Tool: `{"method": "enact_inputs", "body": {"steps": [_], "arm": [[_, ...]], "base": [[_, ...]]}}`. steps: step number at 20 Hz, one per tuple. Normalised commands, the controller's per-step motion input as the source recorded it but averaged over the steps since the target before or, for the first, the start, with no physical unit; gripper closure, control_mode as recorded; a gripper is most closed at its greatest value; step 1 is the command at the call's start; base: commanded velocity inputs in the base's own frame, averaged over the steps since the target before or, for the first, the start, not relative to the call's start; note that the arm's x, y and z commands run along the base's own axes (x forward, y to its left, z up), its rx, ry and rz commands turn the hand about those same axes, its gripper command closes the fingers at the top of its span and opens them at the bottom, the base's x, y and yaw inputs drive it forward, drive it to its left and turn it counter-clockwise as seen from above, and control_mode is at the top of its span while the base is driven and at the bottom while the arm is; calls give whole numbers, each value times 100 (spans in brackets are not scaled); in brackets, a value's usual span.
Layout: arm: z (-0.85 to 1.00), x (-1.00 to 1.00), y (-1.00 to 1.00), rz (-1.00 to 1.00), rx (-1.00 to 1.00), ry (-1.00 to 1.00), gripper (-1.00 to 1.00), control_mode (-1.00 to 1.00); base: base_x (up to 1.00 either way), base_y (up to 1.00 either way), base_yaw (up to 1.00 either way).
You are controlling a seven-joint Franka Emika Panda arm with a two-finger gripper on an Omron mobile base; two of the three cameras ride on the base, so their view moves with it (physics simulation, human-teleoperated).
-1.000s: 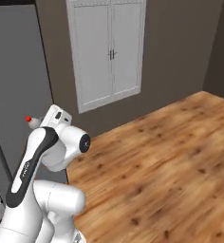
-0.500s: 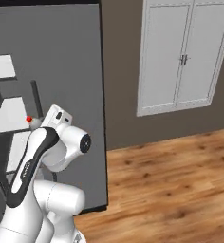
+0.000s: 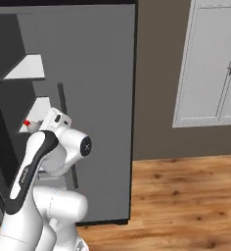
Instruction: Take the bottled waters from the counter and place them in the freezer to freeze. Close the freezer door after placing the bottles.
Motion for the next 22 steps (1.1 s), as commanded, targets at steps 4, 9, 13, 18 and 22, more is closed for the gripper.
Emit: {"method": "enact_inputs", "body": {"steps": [4, 9, 13, 18, 22], "arm": [[0, 0, 0, 0, 0, 0, 100, 100], [0, 0, 0, 0, 0, 0, 100, 100], [0, 0, 0, 0, 0, 0, 100, 100], [0, 0, 0, 0, 0, 0, 100, 100], [0, 0, 0, 0, 0, 0, 100, 100]], "base": [[51, 16, 21], [38, 39, 17], [16, 13, 14], [10, 38, 10], [22, 40, 6]]}}
